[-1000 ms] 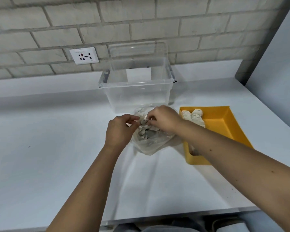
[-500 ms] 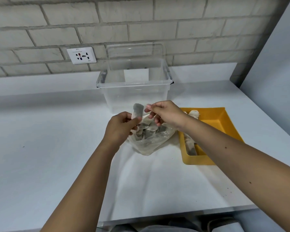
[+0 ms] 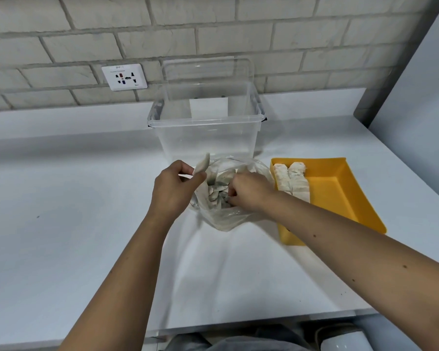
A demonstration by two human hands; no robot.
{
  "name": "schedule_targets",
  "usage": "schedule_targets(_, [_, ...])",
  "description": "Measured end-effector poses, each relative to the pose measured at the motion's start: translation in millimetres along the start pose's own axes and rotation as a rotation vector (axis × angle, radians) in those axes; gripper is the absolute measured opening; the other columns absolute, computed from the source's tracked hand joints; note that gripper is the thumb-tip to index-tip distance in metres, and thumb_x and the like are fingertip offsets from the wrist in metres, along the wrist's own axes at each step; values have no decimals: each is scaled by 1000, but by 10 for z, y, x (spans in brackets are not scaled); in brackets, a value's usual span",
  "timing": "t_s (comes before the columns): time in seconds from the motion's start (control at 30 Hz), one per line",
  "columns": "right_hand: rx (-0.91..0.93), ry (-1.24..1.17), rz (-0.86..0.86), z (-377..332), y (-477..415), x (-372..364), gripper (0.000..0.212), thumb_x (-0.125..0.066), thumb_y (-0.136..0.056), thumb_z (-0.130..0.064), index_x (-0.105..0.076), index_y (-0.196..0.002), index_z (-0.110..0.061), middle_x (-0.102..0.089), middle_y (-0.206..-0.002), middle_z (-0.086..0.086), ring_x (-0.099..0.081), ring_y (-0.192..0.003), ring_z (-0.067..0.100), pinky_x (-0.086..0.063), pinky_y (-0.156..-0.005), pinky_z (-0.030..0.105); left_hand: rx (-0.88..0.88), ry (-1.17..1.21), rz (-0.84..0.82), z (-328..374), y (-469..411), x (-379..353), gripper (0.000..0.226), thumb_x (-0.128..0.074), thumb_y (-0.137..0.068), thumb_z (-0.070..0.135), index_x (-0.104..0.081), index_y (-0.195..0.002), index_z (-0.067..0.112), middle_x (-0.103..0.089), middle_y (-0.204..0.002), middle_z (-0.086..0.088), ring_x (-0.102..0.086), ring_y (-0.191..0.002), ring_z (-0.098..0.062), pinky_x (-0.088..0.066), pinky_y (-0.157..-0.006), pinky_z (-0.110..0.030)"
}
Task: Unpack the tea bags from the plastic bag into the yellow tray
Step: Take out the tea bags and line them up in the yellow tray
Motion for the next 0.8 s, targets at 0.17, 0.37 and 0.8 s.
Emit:
schedule_targets(0.17, [-17, -336, 60, 166, 75, 290, 12, -69, -85, -25, -75, -84, -15, -71, -82, -3, -65, -78, 15, -52, -70, 26, 28, 197, 23, 0, -32, 16, 17, -71, -84, 22, -57, -81, 14, -71, -82, -11, -70, -82, -29, -57, -78, -44])
schedule_targets(0.37, [27, -780, 327, 186, 327, 714, 9, -79, -80, -21, -75, -85, -13, -70, -71, -8, -63, -59, 4, -55, -60, 21, 202, 390, -68, 46, -36, -74, 19, -61, -93, 7, -58, -111, -1, -72, -94, -19, -75, -72, -26, -62, -66, -34])
schedule_targets(0.8, [223, -521, 330, -9, 305, 447, 13, -75, -82, -34, -76, -84, -21, -68, -80, -12, -62, -70, 5, -50, -68, 25, 266, 450, -177, 32, -20, -270, 17, -71, -89, 19, -74, -96, 4, -76, -85, -13, -73, -80, -24, -60, -81, -30])
Point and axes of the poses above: each hand's wrist, its own y-axis away from the middle knuckle, its own x-axis out of the back of the hand, z = x × y, the point moved 1 cm from there along -y, towards the middle knuckle
